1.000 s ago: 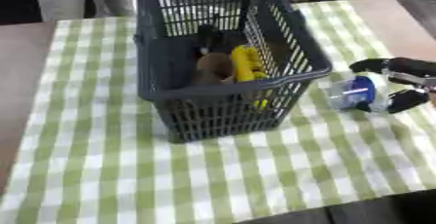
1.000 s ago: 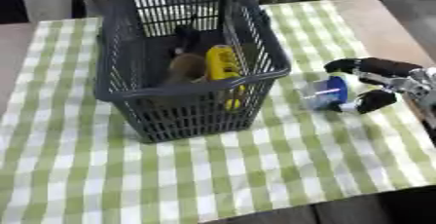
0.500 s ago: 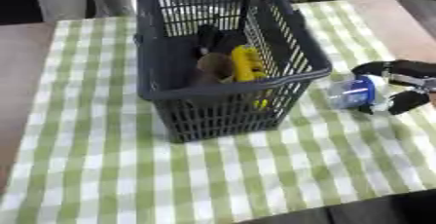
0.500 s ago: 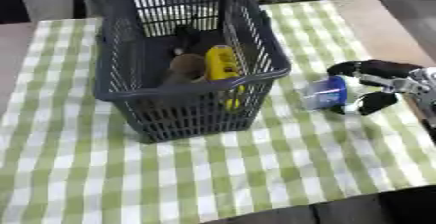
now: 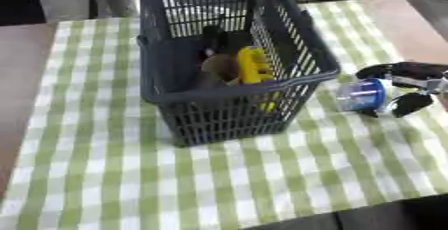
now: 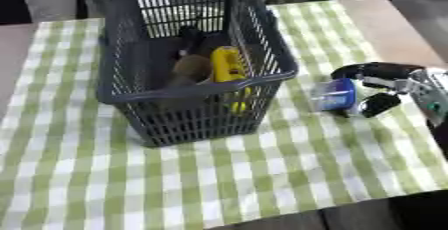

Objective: Pick up objects on the table and place them in the box.

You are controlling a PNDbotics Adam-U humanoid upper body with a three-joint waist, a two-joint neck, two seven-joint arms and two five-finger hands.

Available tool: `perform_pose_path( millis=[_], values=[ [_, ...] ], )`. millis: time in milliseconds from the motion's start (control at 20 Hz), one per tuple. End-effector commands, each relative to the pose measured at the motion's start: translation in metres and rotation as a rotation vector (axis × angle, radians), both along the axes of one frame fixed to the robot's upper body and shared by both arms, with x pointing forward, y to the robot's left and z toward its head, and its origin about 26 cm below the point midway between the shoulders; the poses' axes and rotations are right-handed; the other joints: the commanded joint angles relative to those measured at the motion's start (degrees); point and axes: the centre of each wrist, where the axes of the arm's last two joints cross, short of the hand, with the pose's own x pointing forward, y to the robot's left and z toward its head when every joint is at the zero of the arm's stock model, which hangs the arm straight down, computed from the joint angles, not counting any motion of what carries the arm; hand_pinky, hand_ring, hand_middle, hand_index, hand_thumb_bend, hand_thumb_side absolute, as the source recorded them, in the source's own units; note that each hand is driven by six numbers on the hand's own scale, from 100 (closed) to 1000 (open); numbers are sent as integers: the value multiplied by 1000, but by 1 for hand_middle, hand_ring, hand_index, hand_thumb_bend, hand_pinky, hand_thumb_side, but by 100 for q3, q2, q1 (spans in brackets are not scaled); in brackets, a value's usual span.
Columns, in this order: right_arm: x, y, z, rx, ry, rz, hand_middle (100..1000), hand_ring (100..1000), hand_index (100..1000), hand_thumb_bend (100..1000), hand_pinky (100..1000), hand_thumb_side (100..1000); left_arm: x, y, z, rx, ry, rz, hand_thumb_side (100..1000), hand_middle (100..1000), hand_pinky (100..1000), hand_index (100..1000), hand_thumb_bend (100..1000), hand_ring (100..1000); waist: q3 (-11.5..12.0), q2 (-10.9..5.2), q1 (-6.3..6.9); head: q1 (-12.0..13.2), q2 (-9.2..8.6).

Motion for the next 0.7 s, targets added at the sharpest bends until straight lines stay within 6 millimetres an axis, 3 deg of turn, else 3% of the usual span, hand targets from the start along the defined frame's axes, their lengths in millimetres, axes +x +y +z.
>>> perform_pose_path(
  millis=[50,550,600,650,700],
  values=[
    [3,0,2,-55,51,51,950,997,995,470,964,636,0,3,9,24,-23,-4,671,661,472,767,525,688,15,-97,-42,-24,28],
    [6,11,-15,-102,121,106,938,971,989,460,952,654,0,2,10,23,-25,-7,673,660,472,768,522,688,27,-78,-51,-33,28],
    [5,11,-16,-102,119,106,846,884,953,432,889,604,0,2,9,22,-25,-7,675,659,472,768,518,688,27,-78,-54,-33,28],
    [5,11,-16,-100,114,105,846,884,953,432,889,604,0,3,9,22,-25,-6,675,659,472,768,518,688,29,-78,-56,-33,28],
    [4,11,-16,-96,107,102,689,724,858,362,711,493,0,3,9,22,-25,-5,676,660,472,768,517,688,29,-78,-59,-33,28]
  ],
)
